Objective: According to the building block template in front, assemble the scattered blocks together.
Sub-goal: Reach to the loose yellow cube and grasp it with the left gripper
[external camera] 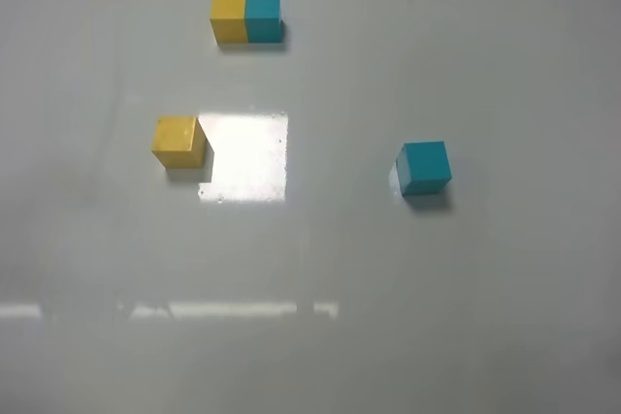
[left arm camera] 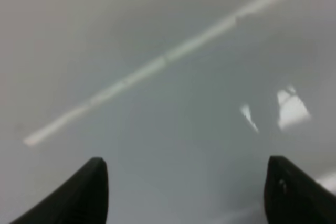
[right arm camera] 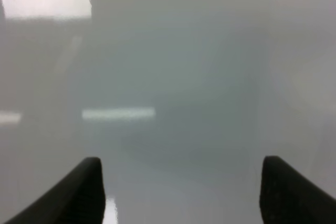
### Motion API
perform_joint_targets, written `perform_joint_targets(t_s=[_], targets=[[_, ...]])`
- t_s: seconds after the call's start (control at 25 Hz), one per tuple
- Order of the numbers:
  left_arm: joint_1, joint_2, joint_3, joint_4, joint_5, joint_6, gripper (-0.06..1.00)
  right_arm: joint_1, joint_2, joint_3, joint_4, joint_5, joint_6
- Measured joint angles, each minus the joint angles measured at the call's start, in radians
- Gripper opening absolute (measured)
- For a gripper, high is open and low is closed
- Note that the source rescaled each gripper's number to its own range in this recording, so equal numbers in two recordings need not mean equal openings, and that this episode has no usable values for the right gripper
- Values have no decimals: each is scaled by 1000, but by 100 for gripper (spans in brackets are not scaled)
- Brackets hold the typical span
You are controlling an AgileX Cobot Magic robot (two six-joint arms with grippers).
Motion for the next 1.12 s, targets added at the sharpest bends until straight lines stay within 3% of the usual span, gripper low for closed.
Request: perform_joint_targets(t_s=[0.24,0.4,0.52,0.68,1.12], targets=[[-249,229,-206,142,43,44,85,0,0,0,0,0,0],[-344,353,-311,176,42,166,84,0,0,0,0,0,0],[-360,423,-364,179,42,320,84,0,0,0,0,0,0],[-360,502,-410,181,44,454,84,0,0,0,0,0,0],[-360,708,-548,117,43,485,84,0,0,0,0,0,0]])
